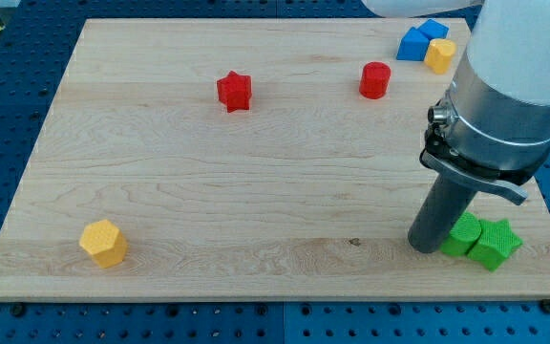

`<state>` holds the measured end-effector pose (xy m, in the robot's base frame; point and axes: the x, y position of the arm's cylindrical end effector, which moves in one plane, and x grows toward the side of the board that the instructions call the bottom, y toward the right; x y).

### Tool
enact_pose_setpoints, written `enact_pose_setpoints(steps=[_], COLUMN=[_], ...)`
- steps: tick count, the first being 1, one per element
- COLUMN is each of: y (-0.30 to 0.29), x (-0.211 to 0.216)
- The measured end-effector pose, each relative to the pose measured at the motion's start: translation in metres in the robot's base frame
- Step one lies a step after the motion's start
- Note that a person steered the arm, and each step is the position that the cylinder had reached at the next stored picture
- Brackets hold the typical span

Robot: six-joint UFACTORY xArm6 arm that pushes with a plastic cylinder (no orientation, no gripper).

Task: Push the red star to the right

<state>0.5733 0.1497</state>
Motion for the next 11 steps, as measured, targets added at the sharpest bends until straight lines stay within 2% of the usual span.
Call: enact_pose_setpoints(steps=[1, 2, 4, 5, 6, 8, 9, 10, 11], y=[-0.026, -0.083, -0.227, -0.277, -0.254, -0.172, -0.167, -0.167, -0.154], x=[-0.013, -0.049, -0.146, -0.192, -0.213, -0.21, -0.215, -0.252, -0.263])
